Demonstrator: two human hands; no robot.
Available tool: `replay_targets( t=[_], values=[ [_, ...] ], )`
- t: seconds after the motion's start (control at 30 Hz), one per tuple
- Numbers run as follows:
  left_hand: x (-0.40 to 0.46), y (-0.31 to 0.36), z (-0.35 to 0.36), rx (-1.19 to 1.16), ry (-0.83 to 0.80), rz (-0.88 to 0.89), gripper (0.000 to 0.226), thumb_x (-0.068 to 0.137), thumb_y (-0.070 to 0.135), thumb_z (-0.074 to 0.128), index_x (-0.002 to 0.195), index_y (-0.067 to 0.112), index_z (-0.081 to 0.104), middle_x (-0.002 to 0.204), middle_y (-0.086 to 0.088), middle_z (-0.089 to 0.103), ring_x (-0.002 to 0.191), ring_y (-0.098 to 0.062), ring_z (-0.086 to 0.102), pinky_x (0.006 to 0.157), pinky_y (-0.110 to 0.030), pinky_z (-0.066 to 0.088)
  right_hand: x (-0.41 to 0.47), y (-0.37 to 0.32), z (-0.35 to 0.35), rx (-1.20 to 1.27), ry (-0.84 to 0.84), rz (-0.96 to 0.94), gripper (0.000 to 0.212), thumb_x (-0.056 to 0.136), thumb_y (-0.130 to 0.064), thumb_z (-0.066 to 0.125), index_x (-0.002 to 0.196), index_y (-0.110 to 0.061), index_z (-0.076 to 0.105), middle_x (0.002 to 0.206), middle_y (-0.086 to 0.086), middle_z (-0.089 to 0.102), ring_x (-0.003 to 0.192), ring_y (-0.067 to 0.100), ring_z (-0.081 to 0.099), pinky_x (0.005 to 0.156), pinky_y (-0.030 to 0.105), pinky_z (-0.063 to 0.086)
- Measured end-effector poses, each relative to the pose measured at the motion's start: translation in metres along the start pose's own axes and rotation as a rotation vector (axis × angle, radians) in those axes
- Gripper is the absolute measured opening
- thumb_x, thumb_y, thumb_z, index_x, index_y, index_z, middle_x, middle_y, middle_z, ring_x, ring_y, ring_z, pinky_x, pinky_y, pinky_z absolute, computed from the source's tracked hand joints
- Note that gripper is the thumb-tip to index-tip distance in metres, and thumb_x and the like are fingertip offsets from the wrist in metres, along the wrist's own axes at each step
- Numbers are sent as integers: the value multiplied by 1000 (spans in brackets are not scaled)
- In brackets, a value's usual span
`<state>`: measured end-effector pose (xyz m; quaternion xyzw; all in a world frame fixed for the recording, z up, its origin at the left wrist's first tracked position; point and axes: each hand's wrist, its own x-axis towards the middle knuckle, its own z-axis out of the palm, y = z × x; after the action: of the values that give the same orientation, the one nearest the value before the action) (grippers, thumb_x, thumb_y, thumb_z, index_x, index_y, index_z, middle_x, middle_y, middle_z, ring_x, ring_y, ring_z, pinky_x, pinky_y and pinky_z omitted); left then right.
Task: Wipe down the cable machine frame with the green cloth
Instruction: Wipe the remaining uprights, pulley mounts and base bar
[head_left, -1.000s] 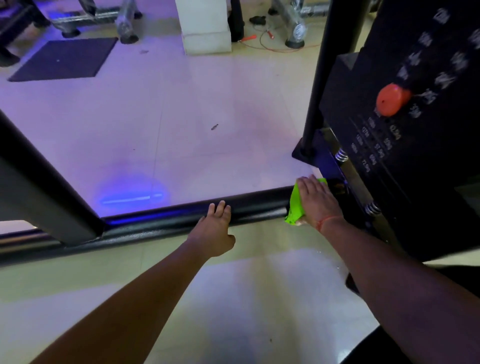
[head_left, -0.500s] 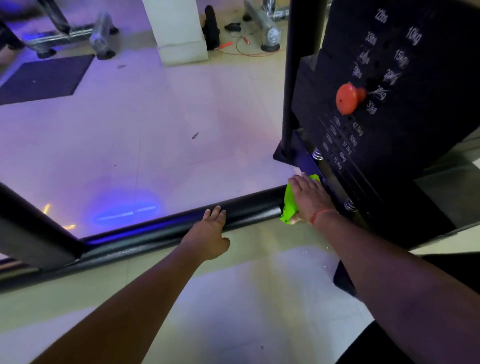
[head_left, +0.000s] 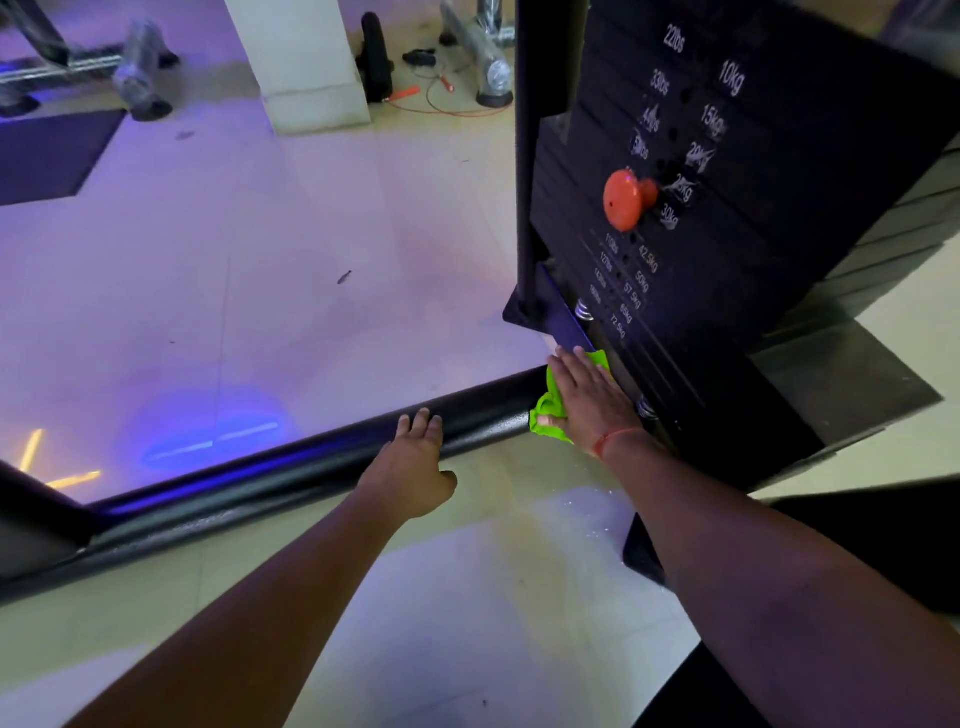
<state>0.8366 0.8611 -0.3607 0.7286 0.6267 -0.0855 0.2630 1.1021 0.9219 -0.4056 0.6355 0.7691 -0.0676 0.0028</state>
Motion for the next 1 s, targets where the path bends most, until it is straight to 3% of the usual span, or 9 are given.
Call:
replay_targets(
  t=[0.1, 0.2, 0.4, 0.5, 0.63, 0.73, 0.8, 0.87, 1.0],
  values=[
    [2, 8, 1, -12, -2, 42, 81, 96, 30, 53, 162, 17, 7, 169, 1, -5, 156, -22, -4, 124, -40, 20, -3, -2, 3, 75, 31, 3, 84, 96, -47, 61, 160, -13, 17, 169, 4, 9, 156, 24, 4, 125, 40, 11],
    [5, 13, 3, -35, -11, 58, 81, 96, 31, 54, 162, 17, 8, 170, 2, -4, 156, -21, -3, 124, -37, 20, -4, -6, 3, 358, 174, 126, 63, 93, -6, 61, 150, -6, 35, 148, 19, 43, 131, 31, 44, 113, 43, 39],
    [6, 8, 3, -83, -6, 64, 80, 95, 28, 54, 162, 18, 10, 169, 4, -3, 156, -18, -3, 123, -34, 19, -15, -37, 11, 840, 362, 617, 38, 97, -10, 61, 135, -7, 58, 134, 5, 51, 120, 23, 51, 78, -6, 24],
    [6, 9, 4, -100, 2, 63, 81, 95, 28, 56, 162, 18, 11, 169, 4, -2, 156, -18, -3, 123, -33, 19, -25, -81, 13, 1002, 356, 863, 66, 93, -27, 70, 152, -19, 43, 147, 15, 37, 128, 32, 49, 104, 25, 40],
    [5, 8, 5, -104, 16, 68, 80, 94, 27, 56, 161, 17, 13, 170, 3, -2, 156, -19, -3, 122, -34, 20, -16, -92, 19, 1219, 260, 1031, 67, 87, -22, 74, 149, -25, 48, 144, 17, 50, 129, 34, 53, 106, 34, 45],
    [2, 7, 5, -116, 8, 72, 80, 95, 27, 55, 162, 18, 12, 169, 5, -3, 156, -18, -4, 123, -35, 20, -4, -55, 40, 1379, 329, 1092, 26, 87, -35, 67, 112, -28, 67, 104, 13, 75, 83, 30, 74, 69, 45, 63],
    [-1, 5, 4, -114, -3, 83, 79, 96, 26, 55, 162, 18, 12, 169, 7, -3, 156, -16, -5, 123, -35, 21, -6, -45, 31, 1441, 399, 1115, 17, 97, -28, 60, 111, -19, 64, 91, 15, 74, 62, 27, 71, 55, 43, 61],
    [-2, 2, 4, -115, -9, 92, 79, 95, 25, 55, 162, 20, 12, 169, 9, -4, 156, -15, -5, 123, -35, 21, -5, -48, 25, 1513, 450, 1164, 13, 99, -11, 55, 108, -19, 59, 92, 14, 71, 66, 30, 66, 56, 43, 59],
    [-3, -1, 5, -146, 2, 104, 79, 93, 21, 57, 161, 20, 16, 169, 10, -2, 156, -13, -4, 123, -33, 20, -11, -85, 35, 1463, 208, 983, 39, 100, 3, 36, 71, -22, 39, 59, 8, 59, 41, 27, 57, 36, 29, 48]
  ],
)
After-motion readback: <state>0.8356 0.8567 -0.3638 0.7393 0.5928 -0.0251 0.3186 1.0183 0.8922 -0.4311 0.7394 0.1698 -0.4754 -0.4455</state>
